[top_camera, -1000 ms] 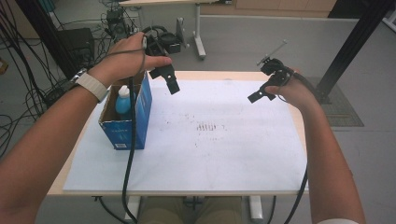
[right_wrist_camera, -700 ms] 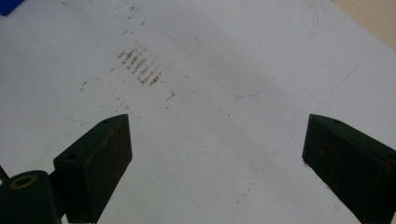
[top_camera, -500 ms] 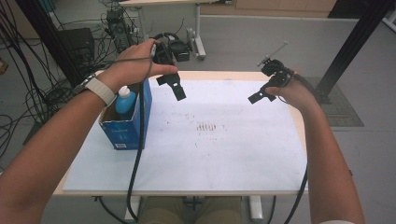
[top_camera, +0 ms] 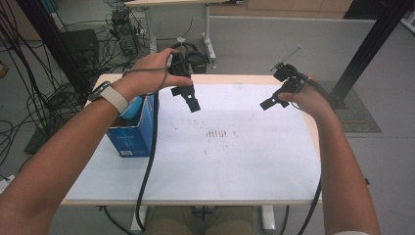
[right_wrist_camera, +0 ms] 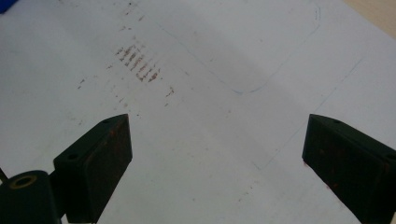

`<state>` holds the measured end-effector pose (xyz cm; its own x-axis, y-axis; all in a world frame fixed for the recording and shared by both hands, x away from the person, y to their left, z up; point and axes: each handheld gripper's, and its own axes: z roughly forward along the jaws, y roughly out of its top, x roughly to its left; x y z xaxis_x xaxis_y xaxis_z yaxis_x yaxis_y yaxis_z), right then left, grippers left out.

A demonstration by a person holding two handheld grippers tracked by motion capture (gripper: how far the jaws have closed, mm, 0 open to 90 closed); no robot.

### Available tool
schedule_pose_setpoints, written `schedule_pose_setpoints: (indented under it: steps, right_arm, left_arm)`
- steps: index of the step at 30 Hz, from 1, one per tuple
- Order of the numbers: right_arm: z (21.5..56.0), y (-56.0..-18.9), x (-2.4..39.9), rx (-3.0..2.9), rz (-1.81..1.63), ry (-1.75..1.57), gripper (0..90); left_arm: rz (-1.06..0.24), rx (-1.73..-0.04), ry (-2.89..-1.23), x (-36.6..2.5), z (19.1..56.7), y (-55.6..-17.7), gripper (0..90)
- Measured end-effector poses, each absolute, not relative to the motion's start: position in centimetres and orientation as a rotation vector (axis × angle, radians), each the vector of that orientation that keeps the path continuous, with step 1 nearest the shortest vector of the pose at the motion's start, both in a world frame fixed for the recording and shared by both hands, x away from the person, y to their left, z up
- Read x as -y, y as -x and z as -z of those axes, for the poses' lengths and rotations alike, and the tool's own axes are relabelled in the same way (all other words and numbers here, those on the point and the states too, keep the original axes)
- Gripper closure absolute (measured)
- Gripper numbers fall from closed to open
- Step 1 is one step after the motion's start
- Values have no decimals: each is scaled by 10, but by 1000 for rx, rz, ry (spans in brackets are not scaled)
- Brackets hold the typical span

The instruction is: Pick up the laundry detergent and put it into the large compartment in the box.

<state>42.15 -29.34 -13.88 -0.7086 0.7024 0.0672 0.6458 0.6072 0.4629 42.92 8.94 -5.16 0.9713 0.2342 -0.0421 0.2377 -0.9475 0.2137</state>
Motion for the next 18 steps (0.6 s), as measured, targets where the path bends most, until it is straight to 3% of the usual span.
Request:
schedule_pose_setpoints:
  steps: [18]
  right_arm:
    - [142,-421,292,-2710,-710,-1138,82]
  left_arm:
    - [56,-253,-2923,-79,76,-433,64]
